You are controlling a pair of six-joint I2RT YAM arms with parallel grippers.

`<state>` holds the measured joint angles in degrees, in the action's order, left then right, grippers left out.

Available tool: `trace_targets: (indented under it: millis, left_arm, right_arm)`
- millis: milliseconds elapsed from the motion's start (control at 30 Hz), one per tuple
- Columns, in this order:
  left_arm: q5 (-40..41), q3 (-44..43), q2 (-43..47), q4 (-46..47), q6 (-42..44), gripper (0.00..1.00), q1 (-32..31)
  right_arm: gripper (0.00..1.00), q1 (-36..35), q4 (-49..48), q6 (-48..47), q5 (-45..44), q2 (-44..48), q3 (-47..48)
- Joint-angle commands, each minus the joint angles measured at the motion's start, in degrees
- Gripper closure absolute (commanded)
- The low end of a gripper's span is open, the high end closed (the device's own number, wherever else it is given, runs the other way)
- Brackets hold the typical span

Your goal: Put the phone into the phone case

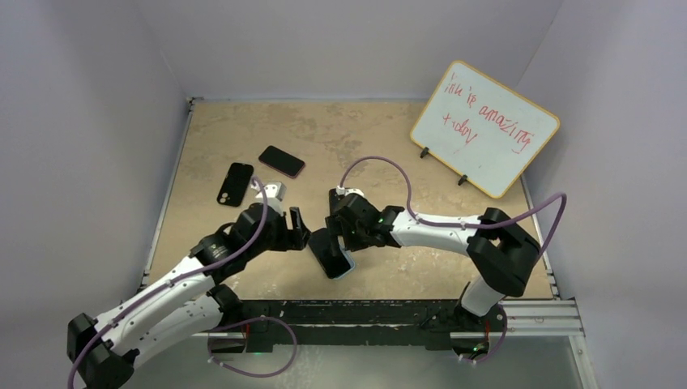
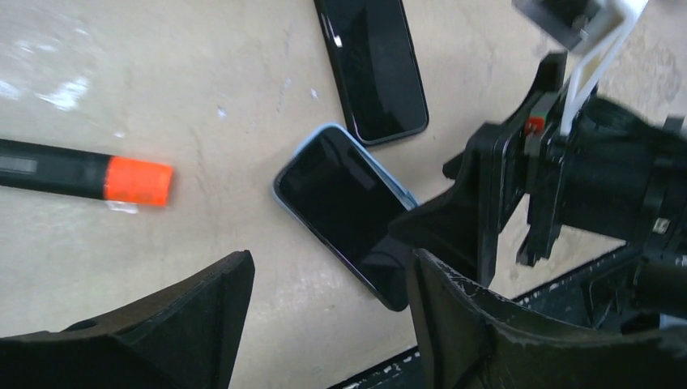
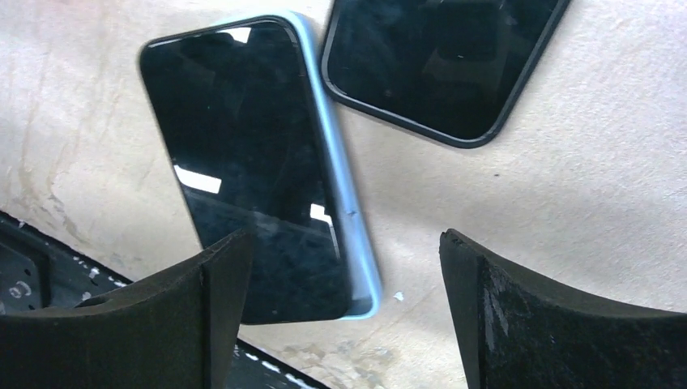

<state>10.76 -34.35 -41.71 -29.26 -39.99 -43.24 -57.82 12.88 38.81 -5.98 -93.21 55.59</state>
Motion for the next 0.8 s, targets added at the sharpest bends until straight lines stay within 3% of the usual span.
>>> trace_targets:
  millis: [0, 300, 433, 767]
  left_arm:
    - [-10.16, 3.11, -4.73, 9.42, -3.2, 0.31, -0.04]
    - [-18.32, 8.5, -13.39, 17.08, -8.76, 0.42, -0.03]
    - [-22.13, 11.37, -15.9, 20.24, -10.58, 0.48, 0.0]
    - [-23.5, 12.42, -17.97, 20.13, -11.35, 0.57, -0.01]
  right_arm:
    - [0.14, 1.19, -4.49, -1.77, 5.19, 2.31, -2.68]
    - [0.35, 2.19, -9.37, -2.19, 10.62, 3.11, -8.9]
    - [0.39, 2.02, -14.0, -0.71, 12.67, 3.0, -10.98]
    - [0.57, 1.4, -25.0, 7.5, 18.05, 3.5, -16.21]
